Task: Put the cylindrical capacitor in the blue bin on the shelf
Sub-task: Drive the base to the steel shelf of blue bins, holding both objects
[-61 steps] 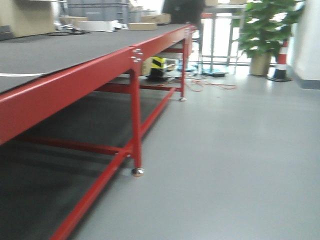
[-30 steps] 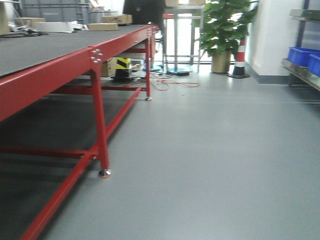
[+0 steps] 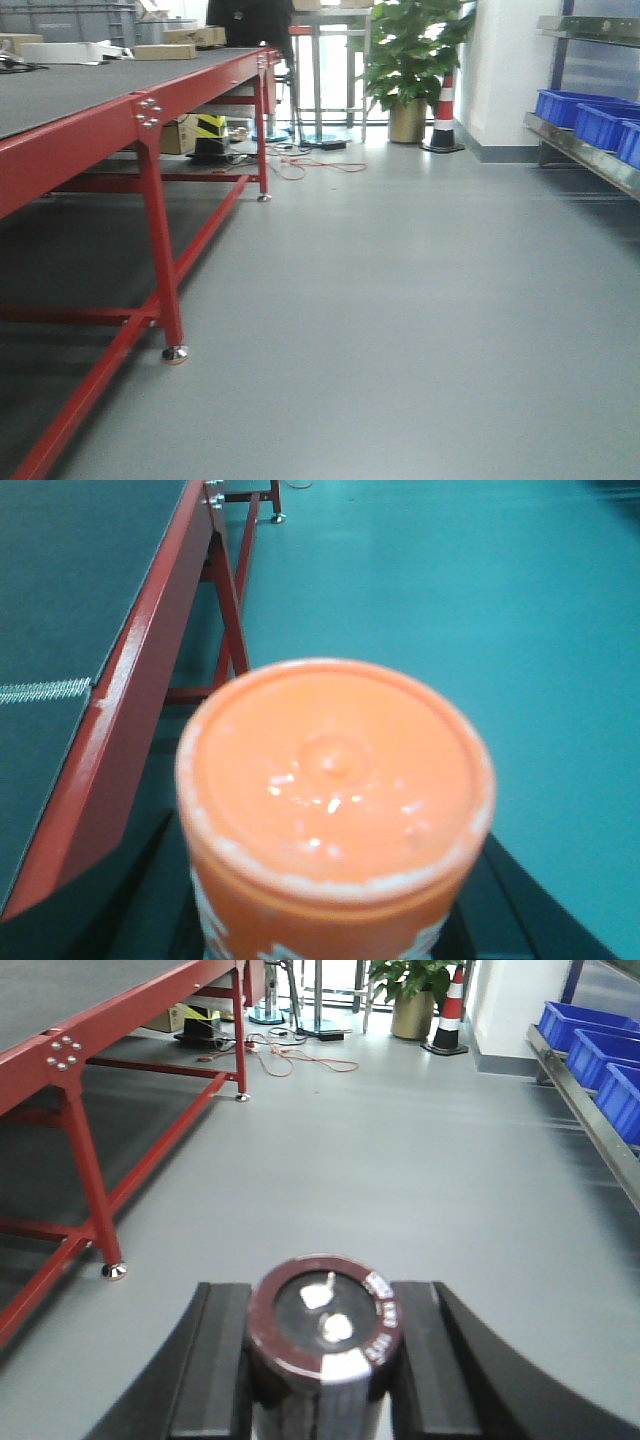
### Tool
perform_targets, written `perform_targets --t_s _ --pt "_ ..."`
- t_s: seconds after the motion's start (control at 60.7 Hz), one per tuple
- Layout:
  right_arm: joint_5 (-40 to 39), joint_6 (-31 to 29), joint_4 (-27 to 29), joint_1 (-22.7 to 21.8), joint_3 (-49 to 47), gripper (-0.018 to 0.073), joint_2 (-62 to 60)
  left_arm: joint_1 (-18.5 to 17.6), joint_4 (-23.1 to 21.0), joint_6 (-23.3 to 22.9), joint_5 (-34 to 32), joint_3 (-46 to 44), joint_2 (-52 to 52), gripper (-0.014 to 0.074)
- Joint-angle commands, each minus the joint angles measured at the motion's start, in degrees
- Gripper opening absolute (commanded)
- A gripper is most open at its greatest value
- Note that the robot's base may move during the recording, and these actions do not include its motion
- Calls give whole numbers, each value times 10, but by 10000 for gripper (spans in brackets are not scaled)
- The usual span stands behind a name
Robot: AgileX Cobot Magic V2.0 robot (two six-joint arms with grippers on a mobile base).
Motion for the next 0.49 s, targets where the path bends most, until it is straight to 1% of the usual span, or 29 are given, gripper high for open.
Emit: perform_targets --t_s 0.0,0.477 --pt "-21 -1 -2 0 -6 -90 -3 -3 -2 1 -10 -5 -1 -111" --pt "-21 -1 -2 0 -6 -90 -3 -3 -2 1 -10 -5 -1 -111"
